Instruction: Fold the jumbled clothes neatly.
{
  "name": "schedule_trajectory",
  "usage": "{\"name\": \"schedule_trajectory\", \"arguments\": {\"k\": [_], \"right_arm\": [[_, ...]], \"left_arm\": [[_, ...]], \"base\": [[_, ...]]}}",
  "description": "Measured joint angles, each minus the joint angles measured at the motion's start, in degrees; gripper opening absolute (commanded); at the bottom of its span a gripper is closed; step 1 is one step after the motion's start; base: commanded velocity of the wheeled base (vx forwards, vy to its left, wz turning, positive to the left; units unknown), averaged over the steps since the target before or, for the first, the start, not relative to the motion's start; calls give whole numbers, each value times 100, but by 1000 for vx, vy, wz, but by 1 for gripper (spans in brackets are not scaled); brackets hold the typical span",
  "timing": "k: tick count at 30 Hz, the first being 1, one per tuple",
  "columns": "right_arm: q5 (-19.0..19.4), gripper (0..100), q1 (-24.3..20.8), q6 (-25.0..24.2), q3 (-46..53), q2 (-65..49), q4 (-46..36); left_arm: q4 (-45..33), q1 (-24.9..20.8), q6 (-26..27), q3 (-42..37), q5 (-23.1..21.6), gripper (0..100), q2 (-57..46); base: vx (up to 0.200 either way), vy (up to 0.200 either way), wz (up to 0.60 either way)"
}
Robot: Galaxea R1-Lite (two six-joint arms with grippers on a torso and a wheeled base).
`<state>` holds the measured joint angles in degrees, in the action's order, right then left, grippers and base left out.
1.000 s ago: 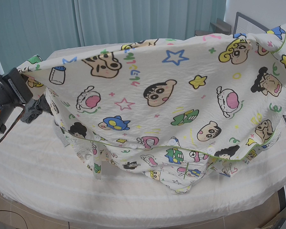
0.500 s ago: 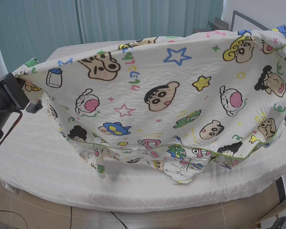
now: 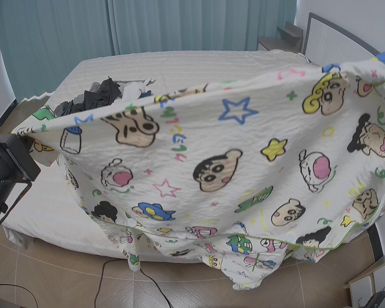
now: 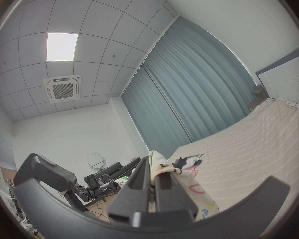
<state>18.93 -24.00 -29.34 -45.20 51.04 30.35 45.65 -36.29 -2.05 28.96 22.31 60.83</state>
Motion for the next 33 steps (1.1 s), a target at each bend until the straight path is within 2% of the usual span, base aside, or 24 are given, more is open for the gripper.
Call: {"name": "schedule_trajectory", "arguments": {"k": [9,15,19,27,33], "right_arm": [[17,0,245,-5,511,146,44],[30,0,477,-7,664,354,66],[35,0,573,-10,686,502,134],[37,0,761,4,645,913,670],[39,0,987,4,618,1282,1048]], "left_arm": [[18,10,-57,-529,5,0,105],[27,38,-553,-764,13,0,397],[46,160,-774,-741,11,0,653],[457,352,-805,-433,2,0,1251],[681,383,-805,-190,7,0,1714]], "base": [[0,0,0],[0,0,0],[0,0,0],[0,0,0],[200,0,0]]}}
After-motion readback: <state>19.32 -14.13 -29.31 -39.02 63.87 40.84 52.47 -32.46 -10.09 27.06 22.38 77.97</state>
